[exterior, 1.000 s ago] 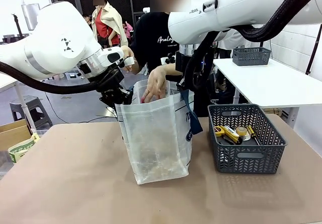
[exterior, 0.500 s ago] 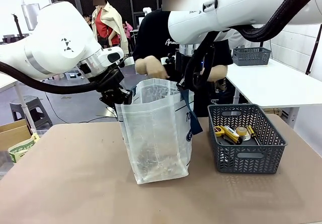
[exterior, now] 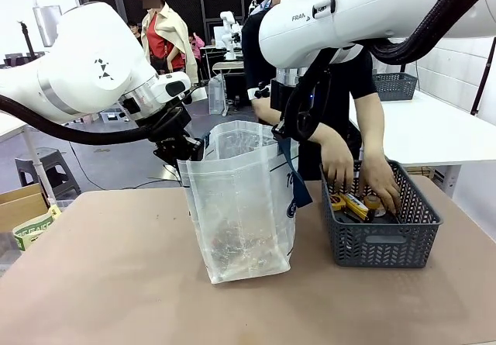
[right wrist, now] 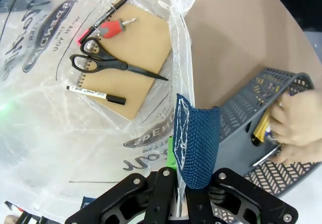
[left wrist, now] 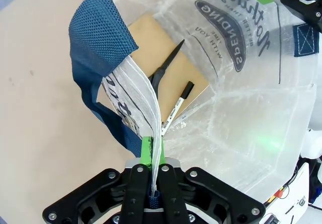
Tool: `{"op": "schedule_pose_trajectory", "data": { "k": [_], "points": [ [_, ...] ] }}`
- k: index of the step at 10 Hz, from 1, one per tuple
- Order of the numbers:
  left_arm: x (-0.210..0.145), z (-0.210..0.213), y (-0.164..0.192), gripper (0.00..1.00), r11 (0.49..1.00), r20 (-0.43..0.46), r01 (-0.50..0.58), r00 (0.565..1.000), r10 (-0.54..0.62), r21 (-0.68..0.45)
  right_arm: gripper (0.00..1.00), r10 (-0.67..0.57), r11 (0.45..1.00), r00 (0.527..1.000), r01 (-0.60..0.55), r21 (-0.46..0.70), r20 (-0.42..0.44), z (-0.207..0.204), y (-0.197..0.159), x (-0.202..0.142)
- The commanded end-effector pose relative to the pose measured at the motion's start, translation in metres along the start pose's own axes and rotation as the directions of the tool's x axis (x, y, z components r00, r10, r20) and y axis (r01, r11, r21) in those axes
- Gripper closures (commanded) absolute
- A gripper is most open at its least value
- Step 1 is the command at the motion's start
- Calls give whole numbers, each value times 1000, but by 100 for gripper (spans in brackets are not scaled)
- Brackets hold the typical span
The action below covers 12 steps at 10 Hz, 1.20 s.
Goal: Transfer purchased items from the store into the shopping bag.
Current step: Move the Reusable shopping bag to the right side of the table.
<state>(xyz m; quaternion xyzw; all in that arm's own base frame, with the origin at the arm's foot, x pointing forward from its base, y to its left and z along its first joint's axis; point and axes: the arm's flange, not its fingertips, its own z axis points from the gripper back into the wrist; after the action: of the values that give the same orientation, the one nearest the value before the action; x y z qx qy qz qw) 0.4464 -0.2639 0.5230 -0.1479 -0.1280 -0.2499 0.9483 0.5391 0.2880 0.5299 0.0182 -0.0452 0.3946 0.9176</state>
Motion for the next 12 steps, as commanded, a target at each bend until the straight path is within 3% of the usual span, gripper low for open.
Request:
{"op": "schedule_pose_trajectory", "data": {
  "k": [1,12],
  "points": [
    [0,1,0,100,1000,1,4,1000,-4,6,100,-1,1000,1000,1,-1,0,0,-1,0],
    [0,1,0,100,1000,1,4,1000,-4,6,100,-1,1000,1000,1,-1,0,0,-1,0]
  ]
}}
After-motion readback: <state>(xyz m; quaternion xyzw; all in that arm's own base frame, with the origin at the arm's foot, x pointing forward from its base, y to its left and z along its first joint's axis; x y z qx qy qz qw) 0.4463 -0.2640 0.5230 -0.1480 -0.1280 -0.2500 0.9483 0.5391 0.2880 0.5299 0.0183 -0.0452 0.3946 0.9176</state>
